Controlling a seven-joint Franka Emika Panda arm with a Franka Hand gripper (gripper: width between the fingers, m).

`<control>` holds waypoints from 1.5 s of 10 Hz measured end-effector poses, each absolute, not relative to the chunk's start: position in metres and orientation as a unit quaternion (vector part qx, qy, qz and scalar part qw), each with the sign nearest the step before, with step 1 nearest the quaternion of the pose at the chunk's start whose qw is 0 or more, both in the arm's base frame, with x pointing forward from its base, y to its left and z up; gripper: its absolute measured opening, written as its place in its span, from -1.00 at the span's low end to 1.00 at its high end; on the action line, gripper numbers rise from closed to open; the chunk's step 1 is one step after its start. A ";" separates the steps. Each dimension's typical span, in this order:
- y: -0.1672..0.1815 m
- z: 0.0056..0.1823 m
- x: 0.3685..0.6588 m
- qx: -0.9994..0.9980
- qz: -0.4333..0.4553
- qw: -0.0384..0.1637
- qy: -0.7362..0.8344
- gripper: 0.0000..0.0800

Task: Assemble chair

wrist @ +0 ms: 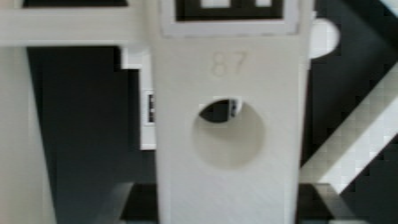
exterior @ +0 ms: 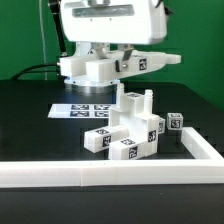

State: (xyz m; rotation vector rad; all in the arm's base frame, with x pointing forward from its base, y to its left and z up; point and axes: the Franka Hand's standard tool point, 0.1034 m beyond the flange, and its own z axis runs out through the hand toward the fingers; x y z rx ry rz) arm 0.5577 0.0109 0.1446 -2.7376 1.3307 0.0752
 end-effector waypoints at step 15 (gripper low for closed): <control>0.034 0.131 0.568 -0.896 0.031 0.040 0.442 -0.27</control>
Offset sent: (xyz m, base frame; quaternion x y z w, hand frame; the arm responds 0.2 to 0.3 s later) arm 0.0000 0.0000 0.0000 0.0000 0.0000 0.0000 1.0000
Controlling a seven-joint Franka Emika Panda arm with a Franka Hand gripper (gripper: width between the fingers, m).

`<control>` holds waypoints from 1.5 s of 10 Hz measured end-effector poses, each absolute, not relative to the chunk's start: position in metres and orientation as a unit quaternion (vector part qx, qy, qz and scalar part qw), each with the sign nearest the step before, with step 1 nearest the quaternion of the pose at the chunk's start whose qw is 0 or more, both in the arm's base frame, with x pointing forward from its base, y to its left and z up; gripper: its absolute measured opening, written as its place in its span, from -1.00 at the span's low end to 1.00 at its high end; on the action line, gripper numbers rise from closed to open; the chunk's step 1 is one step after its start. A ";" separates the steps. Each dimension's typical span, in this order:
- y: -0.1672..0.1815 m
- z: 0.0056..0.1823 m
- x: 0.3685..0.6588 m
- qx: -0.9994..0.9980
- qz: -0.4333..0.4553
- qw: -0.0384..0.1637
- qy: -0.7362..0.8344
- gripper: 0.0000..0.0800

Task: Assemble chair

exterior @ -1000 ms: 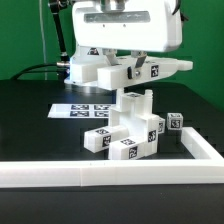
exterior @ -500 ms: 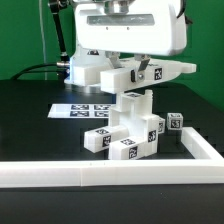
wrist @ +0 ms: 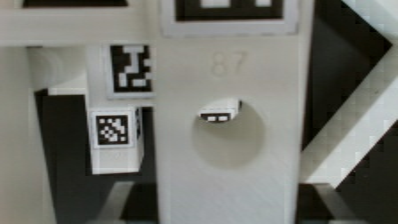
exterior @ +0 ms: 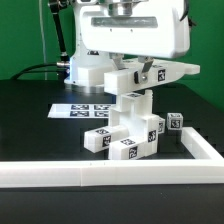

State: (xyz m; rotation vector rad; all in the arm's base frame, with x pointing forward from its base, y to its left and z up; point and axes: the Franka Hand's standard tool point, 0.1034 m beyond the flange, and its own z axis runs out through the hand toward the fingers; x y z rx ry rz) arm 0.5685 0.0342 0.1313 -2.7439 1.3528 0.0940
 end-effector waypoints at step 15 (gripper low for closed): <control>0.047 0.124 0.563 -0.901 0.036 0.036 0.432 -0.27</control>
Offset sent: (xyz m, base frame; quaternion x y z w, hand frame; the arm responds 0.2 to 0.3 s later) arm -0.0058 -0.0018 0.0016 -0.0108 0.0079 0.0094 0.9999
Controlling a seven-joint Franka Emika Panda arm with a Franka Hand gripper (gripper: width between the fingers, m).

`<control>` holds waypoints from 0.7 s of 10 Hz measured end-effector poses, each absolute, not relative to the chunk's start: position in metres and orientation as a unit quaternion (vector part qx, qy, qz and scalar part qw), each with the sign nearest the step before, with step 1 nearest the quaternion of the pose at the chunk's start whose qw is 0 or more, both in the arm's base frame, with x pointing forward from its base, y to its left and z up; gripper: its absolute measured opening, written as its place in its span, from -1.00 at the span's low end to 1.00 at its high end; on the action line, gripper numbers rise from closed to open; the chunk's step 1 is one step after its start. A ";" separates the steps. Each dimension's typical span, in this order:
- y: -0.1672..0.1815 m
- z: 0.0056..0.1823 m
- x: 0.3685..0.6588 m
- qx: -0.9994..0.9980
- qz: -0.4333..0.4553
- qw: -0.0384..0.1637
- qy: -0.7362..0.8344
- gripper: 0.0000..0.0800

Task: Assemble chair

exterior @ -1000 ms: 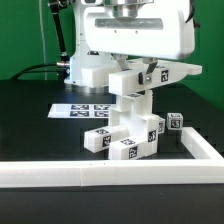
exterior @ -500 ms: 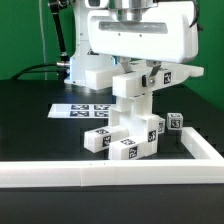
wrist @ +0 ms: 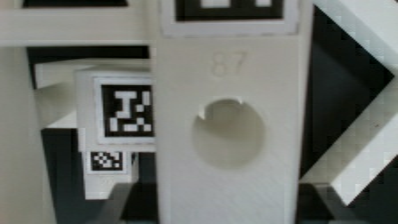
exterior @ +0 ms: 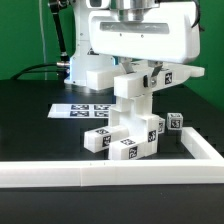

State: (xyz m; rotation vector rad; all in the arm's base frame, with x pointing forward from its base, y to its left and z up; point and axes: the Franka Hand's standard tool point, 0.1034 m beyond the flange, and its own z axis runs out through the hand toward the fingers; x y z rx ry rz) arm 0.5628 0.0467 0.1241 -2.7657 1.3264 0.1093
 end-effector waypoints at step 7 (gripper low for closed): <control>0.048 0.124 0.563 -0.902 0.034 0.037 0.429 -0.27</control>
Offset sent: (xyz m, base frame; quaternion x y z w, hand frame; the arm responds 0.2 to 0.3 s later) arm 0.0000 0.0000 0.0000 0.0000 0.0000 0.0000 1.0000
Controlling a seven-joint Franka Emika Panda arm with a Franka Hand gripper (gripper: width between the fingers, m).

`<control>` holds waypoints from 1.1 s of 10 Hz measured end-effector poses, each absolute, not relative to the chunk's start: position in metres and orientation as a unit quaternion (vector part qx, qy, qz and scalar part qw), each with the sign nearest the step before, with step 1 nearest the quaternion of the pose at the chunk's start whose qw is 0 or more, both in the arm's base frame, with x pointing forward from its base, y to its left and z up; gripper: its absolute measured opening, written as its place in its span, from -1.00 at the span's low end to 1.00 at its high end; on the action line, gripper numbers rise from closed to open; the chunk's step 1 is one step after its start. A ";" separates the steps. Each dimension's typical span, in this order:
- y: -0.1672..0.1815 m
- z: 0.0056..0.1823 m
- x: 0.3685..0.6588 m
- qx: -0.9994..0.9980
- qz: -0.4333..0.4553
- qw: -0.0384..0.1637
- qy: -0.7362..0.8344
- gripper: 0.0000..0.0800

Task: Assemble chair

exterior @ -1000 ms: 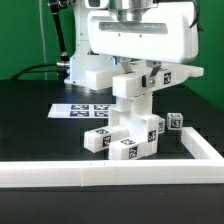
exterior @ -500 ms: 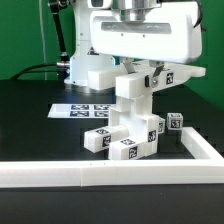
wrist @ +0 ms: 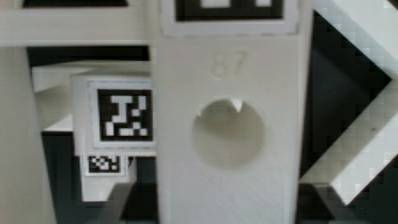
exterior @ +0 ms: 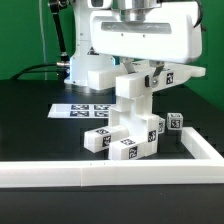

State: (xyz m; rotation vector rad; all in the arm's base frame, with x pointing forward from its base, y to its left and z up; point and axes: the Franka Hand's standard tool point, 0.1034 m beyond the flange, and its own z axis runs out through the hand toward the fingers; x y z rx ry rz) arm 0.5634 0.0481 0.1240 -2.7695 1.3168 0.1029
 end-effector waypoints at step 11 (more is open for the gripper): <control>0.039 0.123 0.570 -0.907 0.025 0.036 0.419 -0.27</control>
Offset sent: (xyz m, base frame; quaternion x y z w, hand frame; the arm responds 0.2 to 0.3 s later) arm 0.0045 -0.0033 -0.0044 -0.0025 0.0017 -0.0023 1.0000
